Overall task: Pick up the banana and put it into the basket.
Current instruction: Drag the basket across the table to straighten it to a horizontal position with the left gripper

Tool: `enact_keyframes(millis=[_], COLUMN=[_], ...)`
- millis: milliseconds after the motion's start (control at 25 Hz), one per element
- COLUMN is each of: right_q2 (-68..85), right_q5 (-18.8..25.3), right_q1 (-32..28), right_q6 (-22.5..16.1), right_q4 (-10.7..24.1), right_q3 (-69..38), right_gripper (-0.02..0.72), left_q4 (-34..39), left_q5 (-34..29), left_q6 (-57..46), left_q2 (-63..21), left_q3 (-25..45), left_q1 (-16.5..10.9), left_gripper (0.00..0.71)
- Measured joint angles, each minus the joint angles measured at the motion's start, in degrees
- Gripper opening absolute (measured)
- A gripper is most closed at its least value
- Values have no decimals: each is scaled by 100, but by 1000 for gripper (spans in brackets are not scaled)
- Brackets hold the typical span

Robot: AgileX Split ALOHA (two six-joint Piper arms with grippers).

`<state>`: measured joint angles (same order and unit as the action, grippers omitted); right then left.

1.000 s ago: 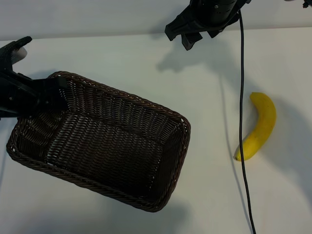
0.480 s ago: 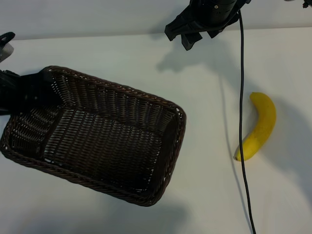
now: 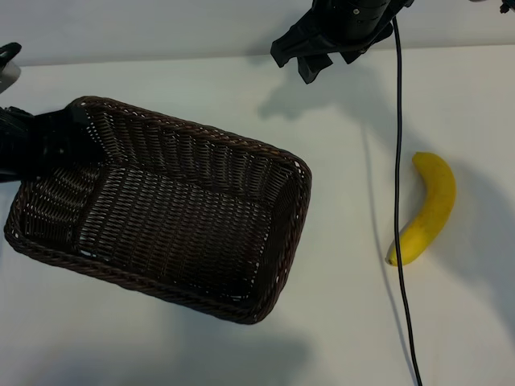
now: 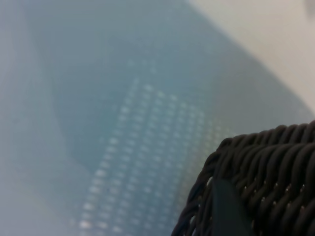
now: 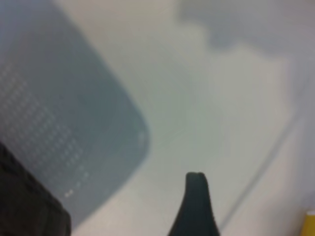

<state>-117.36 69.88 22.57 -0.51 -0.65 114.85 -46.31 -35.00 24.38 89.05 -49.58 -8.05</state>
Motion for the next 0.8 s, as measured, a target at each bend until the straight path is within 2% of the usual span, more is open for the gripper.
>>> enact_keyframes(millis=[320, 600, 800], right_q2=[0, 0, 0], right_q5=[0, 0, 0], right_q1=[0, 0, 0], right_q6=[0, 0, 6], right_q4=[-15, -15, -15], right_q3=[0, 0, 0], right_gripper=[549, 549, 549], left_q4=[-259, -905, -1652], left_q5=[516, 845, 921], left_q6=[-112, 142, 658], left_q2=[0, 238, 508], left_q3=[0, 0, -91], left_q1=[0, 0, 0], left_gripper=[421, 421, 421])
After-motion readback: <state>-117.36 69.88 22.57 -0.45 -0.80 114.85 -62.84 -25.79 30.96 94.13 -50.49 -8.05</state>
